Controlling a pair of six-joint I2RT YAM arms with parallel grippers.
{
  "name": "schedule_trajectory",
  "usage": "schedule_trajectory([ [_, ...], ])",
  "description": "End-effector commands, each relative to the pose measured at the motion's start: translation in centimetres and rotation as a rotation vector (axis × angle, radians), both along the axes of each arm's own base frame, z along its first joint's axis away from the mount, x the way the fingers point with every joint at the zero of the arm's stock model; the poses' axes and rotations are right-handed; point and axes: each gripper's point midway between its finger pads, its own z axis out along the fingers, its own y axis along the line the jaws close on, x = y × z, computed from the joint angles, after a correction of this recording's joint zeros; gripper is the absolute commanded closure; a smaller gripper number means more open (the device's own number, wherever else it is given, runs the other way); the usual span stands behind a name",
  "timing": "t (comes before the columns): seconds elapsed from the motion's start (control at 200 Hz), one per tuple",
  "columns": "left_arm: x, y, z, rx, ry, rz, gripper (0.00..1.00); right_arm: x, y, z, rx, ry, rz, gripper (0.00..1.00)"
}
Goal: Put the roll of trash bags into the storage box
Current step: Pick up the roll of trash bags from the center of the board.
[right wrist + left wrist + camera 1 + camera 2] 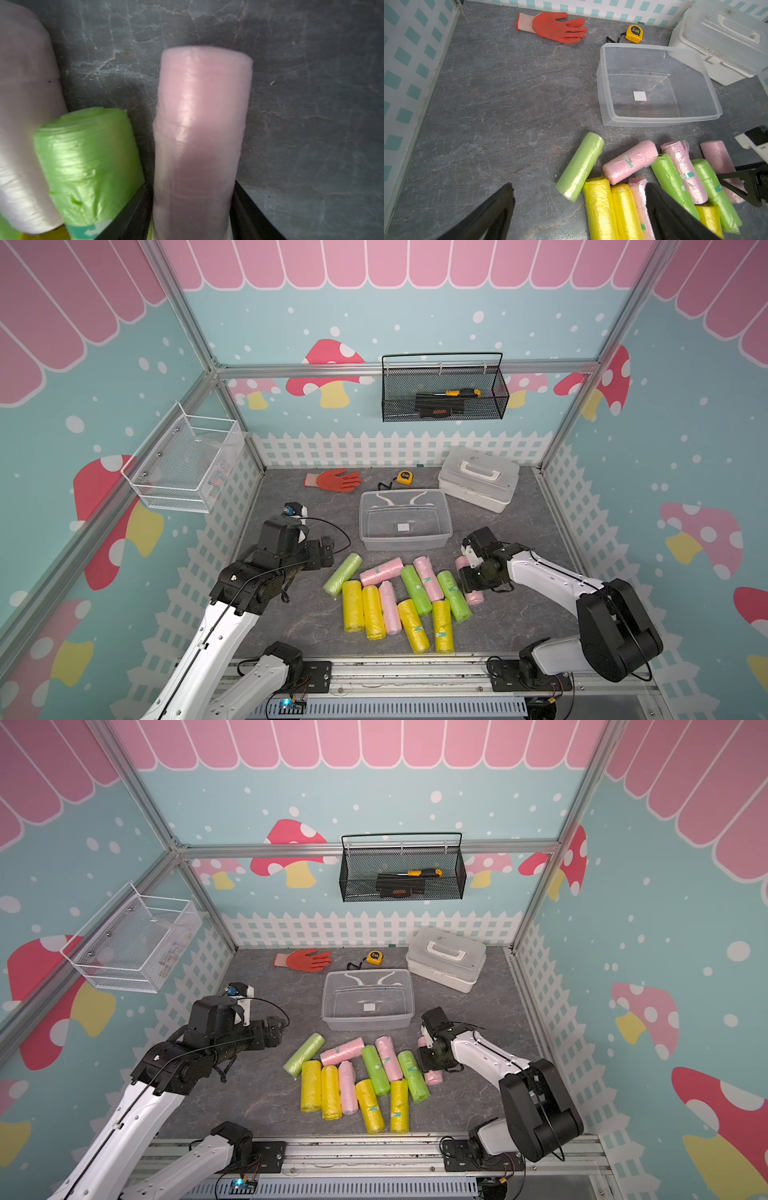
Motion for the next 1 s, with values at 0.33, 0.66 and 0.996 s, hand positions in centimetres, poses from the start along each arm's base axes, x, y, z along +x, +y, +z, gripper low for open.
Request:
schedule_trajectory([
  [0.33,-0.4,0.0,-0.4,0.004,0.011,-0.014,0.01,0.6,-0.9,3.5,-0.010,-0.137,-0.019,0.68],
  [0.66,-0.4,-0.2,-0.6,0.000,0.020,-0.017,0.01,0.1,-2.9,8.3,0.001,-0.350,-0.093,0.76],
  [0.996,-1.1,-0.4,0.4,-0.042,-0.018,-0.037,0.01,-0.6,-0.9,15.5,0.233,-0.526,-0.078,0.80],
])
